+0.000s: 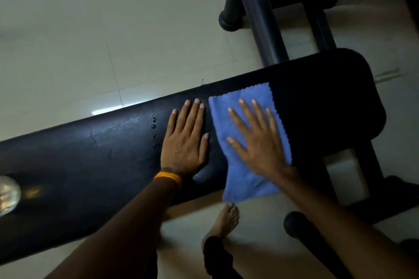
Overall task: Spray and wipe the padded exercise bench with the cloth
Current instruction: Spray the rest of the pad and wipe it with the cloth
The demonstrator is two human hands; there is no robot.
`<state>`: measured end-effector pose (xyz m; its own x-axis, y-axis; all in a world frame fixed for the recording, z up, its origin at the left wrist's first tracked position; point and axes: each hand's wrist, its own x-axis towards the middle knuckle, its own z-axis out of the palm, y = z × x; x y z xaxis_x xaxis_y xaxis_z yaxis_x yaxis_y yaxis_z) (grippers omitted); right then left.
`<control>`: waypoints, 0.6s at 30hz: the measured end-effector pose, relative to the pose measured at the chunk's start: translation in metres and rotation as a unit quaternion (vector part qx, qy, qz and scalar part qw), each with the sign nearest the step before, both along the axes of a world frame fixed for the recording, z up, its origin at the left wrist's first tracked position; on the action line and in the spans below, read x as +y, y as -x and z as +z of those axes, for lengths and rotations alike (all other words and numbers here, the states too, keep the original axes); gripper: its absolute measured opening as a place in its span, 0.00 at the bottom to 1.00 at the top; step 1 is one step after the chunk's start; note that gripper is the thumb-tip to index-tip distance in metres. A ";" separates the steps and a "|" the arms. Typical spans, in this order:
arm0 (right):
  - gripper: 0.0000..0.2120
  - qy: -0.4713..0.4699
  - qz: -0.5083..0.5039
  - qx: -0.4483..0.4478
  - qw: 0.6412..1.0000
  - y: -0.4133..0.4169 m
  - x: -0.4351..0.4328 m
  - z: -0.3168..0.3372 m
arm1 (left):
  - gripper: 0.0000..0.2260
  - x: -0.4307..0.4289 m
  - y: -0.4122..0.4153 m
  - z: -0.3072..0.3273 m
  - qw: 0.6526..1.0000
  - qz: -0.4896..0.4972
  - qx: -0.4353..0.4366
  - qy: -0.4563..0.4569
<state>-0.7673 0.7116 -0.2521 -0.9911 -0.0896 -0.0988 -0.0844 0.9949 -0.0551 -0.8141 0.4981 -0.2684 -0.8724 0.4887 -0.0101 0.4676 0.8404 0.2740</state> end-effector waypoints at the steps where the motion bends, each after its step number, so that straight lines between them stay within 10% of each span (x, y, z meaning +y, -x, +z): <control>1: 0.30 -0.001 -0.013 0.011 1.000 0.010 0.022 -0.002 | 0.30 0.000 -0.001 0.000 1.000 -0.001 0.002 -0.001; 6: 0.30 -0.018 -0.273 0.038 0.961 0.051 0.023 -0.007 | 0.30 0.001 0.000 0.002 1.000 0.002 -0.002 0.005; 14: 0.33 -0.016 -0.108 -0.020 0.994 -0.003 -0.044 0.002 | 0.28 -0.011 0.002 0.013 0.999 0.000 -0.022 -0.034; 18: 0.33 -0.017 -0.236 0.009 0.972 0.036 -0.034 -0.005 | 0.28 -0.065 0.001 0.018 0.997 0.075 0.004 -0.035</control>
